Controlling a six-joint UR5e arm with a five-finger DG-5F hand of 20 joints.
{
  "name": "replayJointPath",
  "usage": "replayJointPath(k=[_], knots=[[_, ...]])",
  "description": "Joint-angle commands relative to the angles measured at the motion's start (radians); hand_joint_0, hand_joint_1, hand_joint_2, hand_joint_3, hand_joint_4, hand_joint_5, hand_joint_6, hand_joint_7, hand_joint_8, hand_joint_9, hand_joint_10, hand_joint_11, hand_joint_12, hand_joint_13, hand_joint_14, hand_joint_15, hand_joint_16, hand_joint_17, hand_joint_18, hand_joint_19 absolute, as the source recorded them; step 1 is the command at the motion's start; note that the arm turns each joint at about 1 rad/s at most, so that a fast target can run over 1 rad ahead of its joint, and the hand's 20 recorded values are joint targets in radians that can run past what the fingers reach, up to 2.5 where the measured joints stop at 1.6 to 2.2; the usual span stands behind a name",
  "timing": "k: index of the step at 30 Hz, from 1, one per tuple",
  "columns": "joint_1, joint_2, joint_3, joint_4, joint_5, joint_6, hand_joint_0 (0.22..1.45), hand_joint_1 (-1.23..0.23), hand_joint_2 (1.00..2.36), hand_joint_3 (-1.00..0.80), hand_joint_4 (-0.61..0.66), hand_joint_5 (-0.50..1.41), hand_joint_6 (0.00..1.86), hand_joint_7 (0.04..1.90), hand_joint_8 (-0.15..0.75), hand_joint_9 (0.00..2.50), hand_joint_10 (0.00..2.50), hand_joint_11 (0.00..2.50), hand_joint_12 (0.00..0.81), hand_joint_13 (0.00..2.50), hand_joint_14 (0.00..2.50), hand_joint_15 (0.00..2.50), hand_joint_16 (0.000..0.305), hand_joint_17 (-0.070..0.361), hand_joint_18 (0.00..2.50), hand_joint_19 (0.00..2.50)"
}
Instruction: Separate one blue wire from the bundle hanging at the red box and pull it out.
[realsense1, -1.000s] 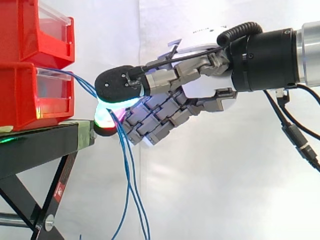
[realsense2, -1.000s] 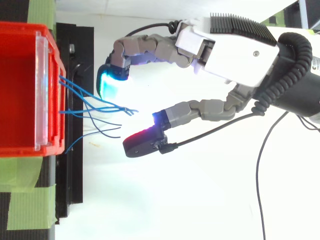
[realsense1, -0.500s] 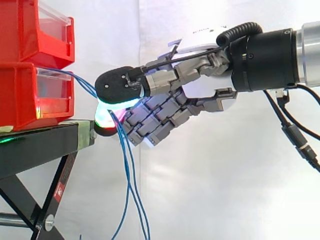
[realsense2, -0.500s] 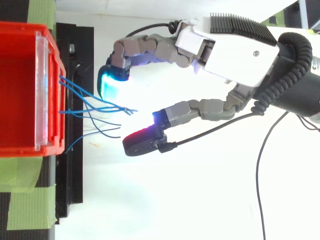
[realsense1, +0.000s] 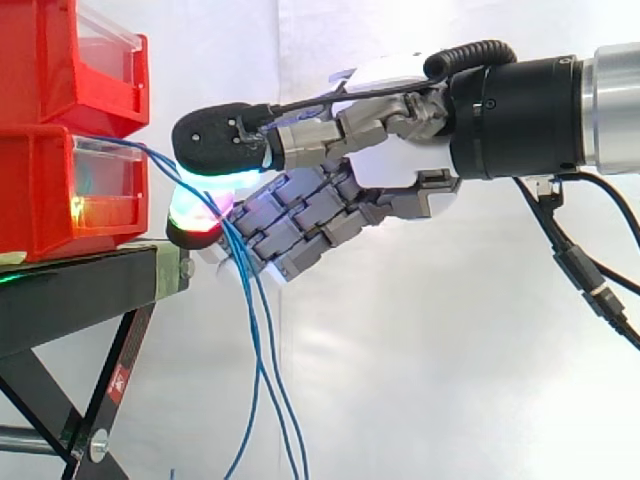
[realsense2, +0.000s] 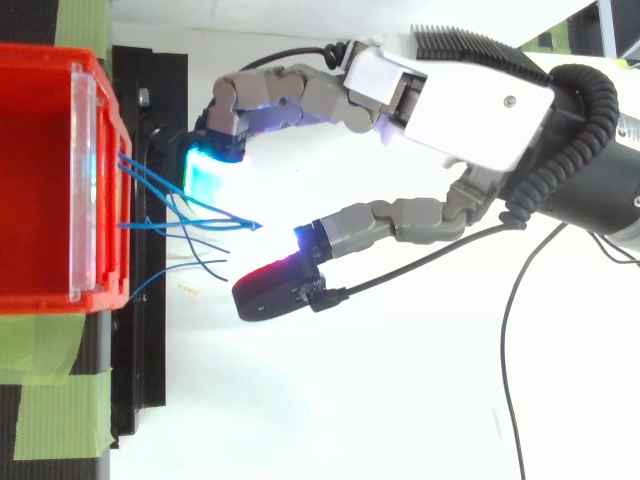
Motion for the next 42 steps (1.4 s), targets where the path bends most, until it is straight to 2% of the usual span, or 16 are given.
replayJointPath(k=[1, 7, 8, 12, 17, 29, 42], knots=[[-0.002, 0.0, 0.0, 0.001, -0.01, 0.029, 0.6, -0.78, 1.0, -0.49, 0.23, -0.13, 0.56, 1.14, 0.324, 0.68, 0.01, 0.34, 0.418, 0.61, 0.01, 0.36, 0.054, 0.121, 0.59, 0.32], [-0.002, -0.007, -0.005, -0.002, -0.01, 0.046, 0.6, -0.78, 1.0, -0.49, 0.22, -0.13, 0.56, 1.13, 0.325, 0.68, 0.01, 0.33, 0.418, 0.62, 0.01, 0.36, 0.054, 0.121, 0.6, 0.33], [-0.004, -0.019, -0.005, -0.01, -0.021, 0.054, 0.6, -0.78, 1.0, -0.48, 0.22, -0.13, 0.57, 1.13, 0.324, 0.68, 0.01, 0.34, 0.417, 0.62, 0.01, 0.35, 0.054, 0.121, 0.6, 0.32], [-0.004, -0.023, -0.003, -0.016, -0.044, 0.075, 0.6, -0.78, 1.0, -0.48, 0.22, -0.13, 0.57, 1.13, 0.324, 0.68, 0.01, 0.34, 0.418, 0.62, 0.01, 0.36, 0.054, 0.121, 0.6, 0.33], [-0.005, -0.023, -0.003, -0.023, -0.056, 0.088, 0.61, -0.77, 1.0, -0.48, 0.22, -0.13, 0.57, 1.12, 0.322, 0.68, 0.01, 0.33, 0.418, 0.62, 0.01, 0.36, 0.053, 0.12, 0.6, 0.33], [-0.009, -0.023, -0.003, -0.034, -0.07, 0.091, 0.61, -0.77, 1.0, -0.47, 0.22, -0.13, 0.58, 1.11, 0.325, 0.69, 0.01, 0.34, 0.421, 0.64, 0.01, 0.36, 0.053, 0.12, 0.61, 0.34], [-0.016, -0.023, -0.003, -0.033, -0.076, 0.138, 0.61, -0.74, 1.0, -0.46, 0.23, -0.13, 0.58, 1.11, 0.326, 0.69, 0.01, 0.35, 0.419, 0.64, 0.01, 0.37, 0.053, 0.119, 0.62, 0.35]])
